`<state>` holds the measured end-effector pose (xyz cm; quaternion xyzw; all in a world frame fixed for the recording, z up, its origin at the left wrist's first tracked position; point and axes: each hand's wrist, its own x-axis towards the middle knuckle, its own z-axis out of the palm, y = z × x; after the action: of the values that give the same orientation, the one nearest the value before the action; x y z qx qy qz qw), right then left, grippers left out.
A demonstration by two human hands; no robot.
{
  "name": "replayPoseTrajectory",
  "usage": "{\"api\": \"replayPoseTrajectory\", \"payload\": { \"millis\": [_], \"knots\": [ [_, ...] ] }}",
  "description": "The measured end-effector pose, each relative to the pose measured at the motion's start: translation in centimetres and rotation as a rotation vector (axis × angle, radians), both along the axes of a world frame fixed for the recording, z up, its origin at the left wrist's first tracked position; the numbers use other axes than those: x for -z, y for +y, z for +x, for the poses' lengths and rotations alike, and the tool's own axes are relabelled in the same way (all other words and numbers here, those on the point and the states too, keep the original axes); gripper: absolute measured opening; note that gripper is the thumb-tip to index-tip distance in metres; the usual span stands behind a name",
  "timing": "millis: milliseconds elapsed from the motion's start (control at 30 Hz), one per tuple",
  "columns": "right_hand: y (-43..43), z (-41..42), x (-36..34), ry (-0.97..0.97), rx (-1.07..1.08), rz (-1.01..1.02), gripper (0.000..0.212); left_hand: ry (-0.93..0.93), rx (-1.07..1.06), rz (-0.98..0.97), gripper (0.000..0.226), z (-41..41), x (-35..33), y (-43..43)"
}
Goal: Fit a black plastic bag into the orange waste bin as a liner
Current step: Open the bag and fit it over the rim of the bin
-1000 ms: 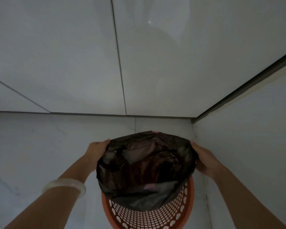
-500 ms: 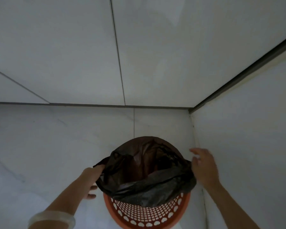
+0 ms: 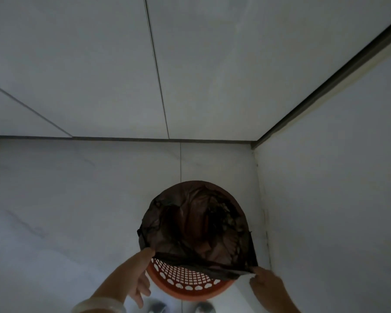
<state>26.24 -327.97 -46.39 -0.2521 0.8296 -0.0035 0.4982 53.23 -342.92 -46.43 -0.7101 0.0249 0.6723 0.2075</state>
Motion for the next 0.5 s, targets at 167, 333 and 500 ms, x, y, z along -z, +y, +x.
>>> {"api": "replayPoseTrajectory", "payload": {
  "millis": [167,333,500],
  "knots": [
    [0.8,3.2,2.7,-0.402,1.158,-0.028,0.024,-0.158,0.037,-0.34,0.029,-0.8,1.5,2.0],
    [-0.1,4.6,3.3,-0.556,1.435,-0.308,0.017,-0.238,-0.215,-0.553,0.006,-0.4,2.7,1.4],
    [-0.3,4.7,3.7,-0.565,1.309,-0.359,0.024,-0.082,-0.482,-0.638,0.03,-0.2,3.4,1.5]
  ]
}}
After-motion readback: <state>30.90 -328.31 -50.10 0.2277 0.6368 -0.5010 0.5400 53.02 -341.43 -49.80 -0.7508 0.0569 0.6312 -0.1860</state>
